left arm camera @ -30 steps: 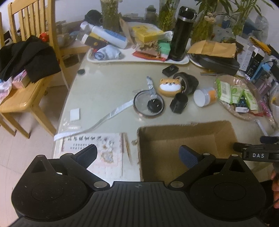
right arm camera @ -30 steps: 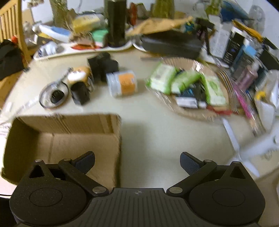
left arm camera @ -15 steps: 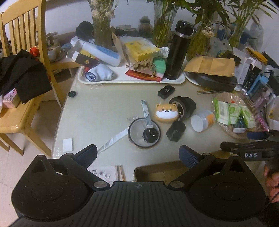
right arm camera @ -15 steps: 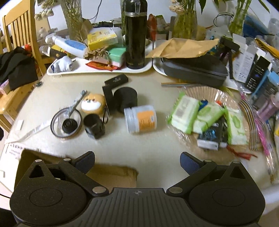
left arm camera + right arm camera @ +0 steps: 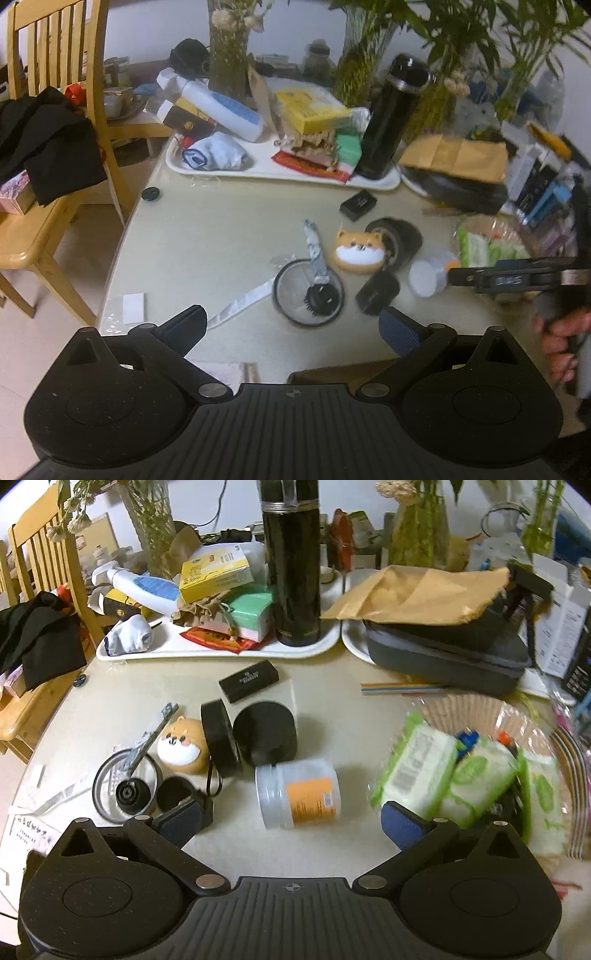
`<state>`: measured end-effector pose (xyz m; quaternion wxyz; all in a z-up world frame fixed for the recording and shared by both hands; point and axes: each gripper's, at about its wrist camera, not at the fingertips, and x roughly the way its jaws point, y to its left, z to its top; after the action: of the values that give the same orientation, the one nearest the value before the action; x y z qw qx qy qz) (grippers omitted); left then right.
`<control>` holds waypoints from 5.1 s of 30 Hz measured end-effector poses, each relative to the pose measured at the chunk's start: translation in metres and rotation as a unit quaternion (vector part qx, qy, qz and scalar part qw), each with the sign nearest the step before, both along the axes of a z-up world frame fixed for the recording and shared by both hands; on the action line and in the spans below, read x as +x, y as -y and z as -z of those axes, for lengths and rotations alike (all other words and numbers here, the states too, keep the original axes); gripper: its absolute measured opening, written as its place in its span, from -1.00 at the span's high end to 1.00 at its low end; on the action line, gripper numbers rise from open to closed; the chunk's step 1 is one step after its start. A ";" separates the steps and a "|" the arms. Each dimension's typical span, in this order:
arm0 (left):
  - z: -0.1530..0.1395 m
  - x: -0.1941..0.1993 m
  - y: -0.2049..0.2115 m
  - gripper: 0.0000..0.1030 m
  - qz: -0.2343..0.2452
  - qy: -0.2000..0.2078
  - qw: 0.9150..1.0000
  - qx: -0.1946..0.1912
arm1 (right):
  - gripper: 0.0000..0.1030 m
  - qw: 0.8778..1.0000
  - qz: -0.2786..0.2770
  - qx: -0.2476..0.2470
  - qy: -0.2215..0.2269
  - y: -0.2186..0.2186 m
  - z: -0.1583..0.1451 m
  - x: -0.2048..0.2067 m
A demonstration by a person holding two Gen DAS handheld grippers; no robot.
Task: Organize rigid objects
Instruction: 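Move the right tool toward the white jar with orange label, then close the right tool around the white jar and lift it, then grasp the grey marble strip with the left tool while the right tool holds the jar, then carry the strip in the left tool and jar in the right tool over the box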
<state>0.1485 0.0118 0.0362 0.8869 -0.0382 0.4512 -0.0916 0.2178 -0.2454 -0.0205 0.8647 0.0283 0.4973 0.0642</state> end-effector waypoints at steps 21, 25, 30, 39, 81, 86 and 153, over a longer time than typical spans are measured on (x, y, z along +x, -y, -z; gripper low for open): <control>0.001 0.004 0.003 -0.98 0.022 0.005 1.000 0.007 | -0.26 0.998 -0.011 -0.023 -0.052 -0.009 0.061 0.038; 0.002 0.006 0.003 -0.98 0.031 0.014 0.999 0.012 | -0.24 0.998 0.002 -0.027 -0.065 -0.009 0.051 0.038; 0.007 0.010 0.004 -0.69 0.041 0.023 0.998 0.036 | -0.24 0.998 0.006 -0.019 -0.052 -0.008 0.016 0.032; 0.018 0.019 0.005 -0.69 0.045 0.019 0.998 0.030 | -0.24 0.999 0.037 -0.003 -0.024 0.011 -0.039 -0.005; 0.107 0.120 0.069 0.69 0.088 -0.022 0.991 0.097 | -0.25 0.999 0.007 0.046 -0.013 0.008 -0.055 -0.045; 0.105 0.119 0.067 0.70 0.093 -0.019 0.991 0.095 | -0.25 0.999 0.009 0.046 -0.011 0.008 -0.055 -0.045; 0.054 -0.069 0.029 0.70 0.067 -0.098 0.992 0.039 | -0.25 0.997 -0.064 0.019 -0.032 -0.049 -0.050 -0.111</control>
<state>0.0791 -0.0176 -0.0178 0.8310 0.0184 0.5408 -0.1290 0.1067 -0.1963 0.0299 0.8417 0.0151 0.5244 0.1277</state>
